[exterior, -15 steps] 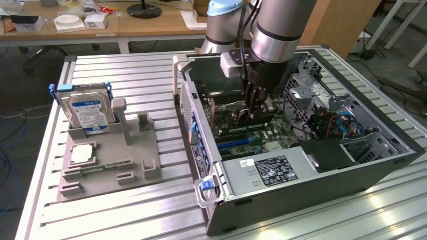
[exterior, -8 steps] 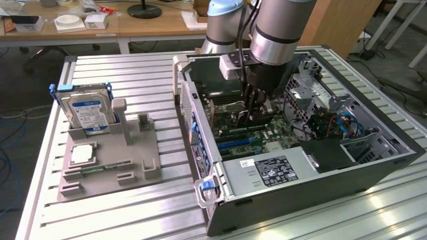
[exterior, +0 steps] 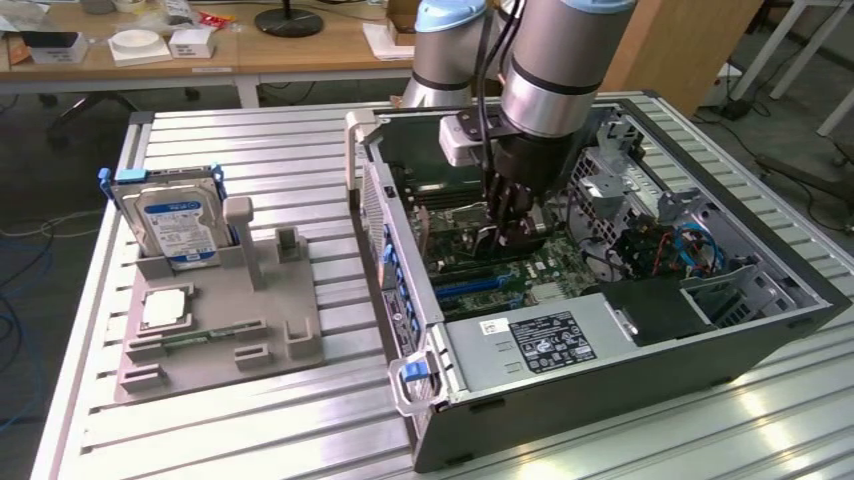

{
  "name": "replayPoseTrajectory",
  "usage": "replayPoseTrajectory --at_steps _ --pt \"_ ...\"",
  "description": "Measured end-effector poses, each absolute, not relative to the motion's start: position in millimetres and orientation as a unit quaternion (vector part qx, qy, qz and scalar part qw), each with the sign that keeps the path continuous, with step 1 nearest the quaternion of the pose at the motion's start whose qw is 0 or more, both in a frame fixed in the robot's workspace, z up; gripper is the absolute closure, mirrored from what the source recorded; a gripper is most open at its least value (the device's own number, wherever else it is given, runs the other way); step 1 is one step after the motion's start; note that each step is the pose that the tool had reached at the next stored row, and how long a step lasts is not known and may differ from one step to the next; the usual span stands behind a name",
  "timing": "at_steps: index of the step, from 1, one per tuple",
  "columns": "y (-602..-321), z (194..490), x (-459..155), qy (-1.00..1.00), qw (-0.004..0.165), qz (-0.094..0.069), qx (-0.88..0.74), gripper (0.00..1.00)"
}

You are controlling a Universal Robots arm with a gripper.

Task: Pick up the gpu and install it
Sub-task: 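Insert the gpu into the slot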

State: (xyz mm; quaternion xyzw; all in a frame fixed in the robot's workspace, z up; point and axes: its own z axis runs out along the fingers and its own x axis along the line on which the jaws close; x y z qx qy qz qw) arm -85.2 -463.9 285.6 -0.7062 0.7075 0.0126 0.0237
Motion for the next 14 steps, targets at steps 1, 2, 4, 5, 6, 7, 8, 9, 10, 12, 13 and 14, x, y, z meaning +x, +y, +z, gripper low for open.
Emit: replayPoseTrajectory --at_steps 1,2,4,5,6,7,8,9,10,12,13,14 --pt "-464.3 284.9 -85.3 0.708 0.024 0.013 -0.706 0.73" --pt "-464.7 284.3 -85.3 0.708 0.024 0.013 -0.706 0.73" --pt "-465.4 282.7 -85.3 0.708 0.024 0.013 -0.706 0.73" --pt "-465.6 281.8 -85.4 0.708 0.024 0.013 -0.706 0.73" --pt "-465.8 281.0 -85.4 0.708 0.024 0.013 -0.706 0.73" --pt "-466.0 280.0 -85.4 0.708 0.024 0.013 -0.706 0.73" --pt "-466.3 279.1 -85.4 0.708 0.024 0.013 -0.706 0.73" --pt "-466.5 278.4 -85.5 0.708 0.024 0.013 -0.706 0.73" --pt "-466.7 277.8 -85.6 0.708 0.024 0.013 -0.706 0.73" --pt "-466.9 276.5 -86.3 0.708 0.024 0.013 -0.706 0.73" --pt "-466.9 275.7 -86.8 0.708 0.024 0.013 -0.706 0.73" --pt "-467.0 274.8 -87.1 0.708 0.023 0.013 -0.706 0.73"
